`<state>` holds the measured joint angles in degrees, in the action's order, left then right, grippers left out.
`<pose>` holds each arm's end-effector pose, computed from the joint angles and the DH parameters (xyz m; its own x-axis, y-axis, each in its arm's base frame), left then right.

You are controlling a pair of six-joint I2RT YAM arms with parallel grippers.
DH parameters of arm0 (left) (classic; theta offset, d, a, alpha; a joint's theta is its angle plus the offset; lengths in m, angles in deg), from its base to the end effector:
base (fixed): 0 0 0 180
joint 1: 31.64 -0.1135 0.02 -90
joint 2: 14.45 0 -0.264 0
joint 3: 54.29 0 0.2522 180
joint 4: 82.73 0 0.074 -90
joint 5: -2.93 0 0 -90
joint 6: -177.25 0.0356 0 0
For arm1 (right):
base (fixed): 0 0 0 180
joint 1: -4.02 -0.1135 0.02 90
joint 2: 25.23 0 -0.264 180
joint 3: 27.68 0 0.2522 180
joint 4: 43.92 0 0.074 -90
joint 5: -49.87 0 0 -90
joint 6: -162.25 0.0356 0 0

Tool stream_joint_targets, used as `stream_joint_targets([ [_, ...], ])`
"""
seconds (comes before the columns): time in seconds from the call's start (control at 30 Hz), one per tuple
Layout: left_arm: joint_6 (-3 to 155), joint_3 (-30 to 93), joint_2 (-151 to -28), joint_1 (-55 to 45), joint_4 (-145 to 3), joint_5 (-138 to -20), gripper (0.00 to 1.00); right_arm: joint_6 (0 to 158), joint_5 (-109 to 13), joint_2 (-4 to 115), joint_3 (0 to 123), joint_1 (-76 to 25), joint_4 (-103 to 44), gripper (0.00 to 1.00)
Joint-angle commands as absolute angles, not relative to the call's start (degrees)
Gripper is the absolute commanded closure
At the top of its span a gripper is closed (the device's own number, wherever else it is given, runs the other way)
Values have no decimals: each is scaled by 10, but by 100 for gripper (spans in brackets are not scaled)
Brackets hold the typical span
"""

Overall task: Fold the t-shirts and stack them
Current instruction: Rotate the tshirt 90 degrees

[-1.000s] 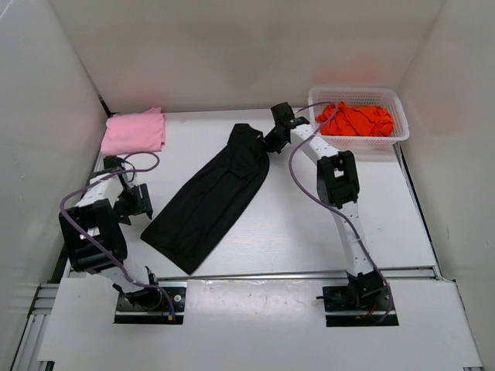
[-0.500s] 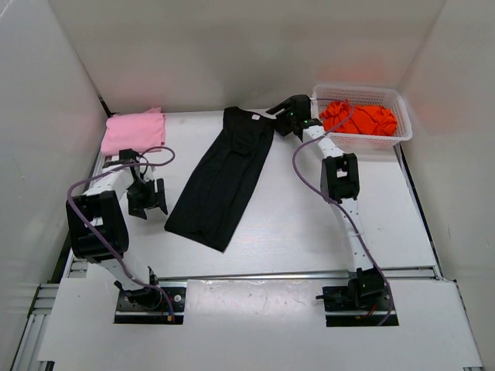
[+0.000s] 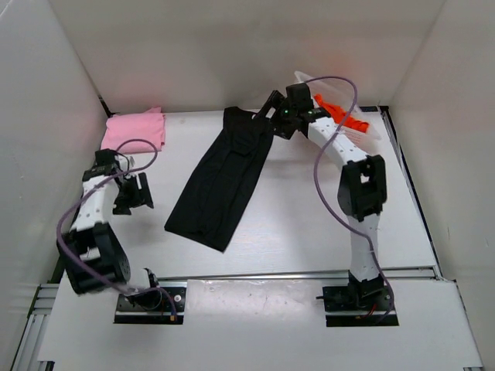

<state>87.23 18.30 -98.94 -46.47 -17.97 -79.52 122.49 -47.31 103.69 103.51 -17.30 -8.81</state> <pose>0.2590 0.0637 0.2179 -0.9405 -0.2494 -0.2307 -0.2248 0.9660 -0.1279 0.4918 0.1967 0.2696 -0.6756 0.5551 -0.4853 0.0951 0.7183 0.6892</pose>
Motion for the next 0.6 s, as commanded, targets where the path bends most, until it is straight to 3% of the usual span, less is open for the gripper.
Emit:
stream_joint_targets([
  [0.0,872,160,-858,-487,-173,-820,15,1144,-437,898,912,-239,-19,1],
  [0.1,872,99,-766,-487,-173,-835,10,1172,-436,796,728,-275,-24,1],
  [0.2,872,70,-714,-487,-173,-841,5,1173,-418,743,642,-303,-51,1],
  [0.43,872,88,-699,-487,-136,-824,4,1128,-428,848,740,-236,39,1],
  [0.57,872,128,-699,-487,-115,-824,4,1154,-382,781,611,-209,-4,1],
])
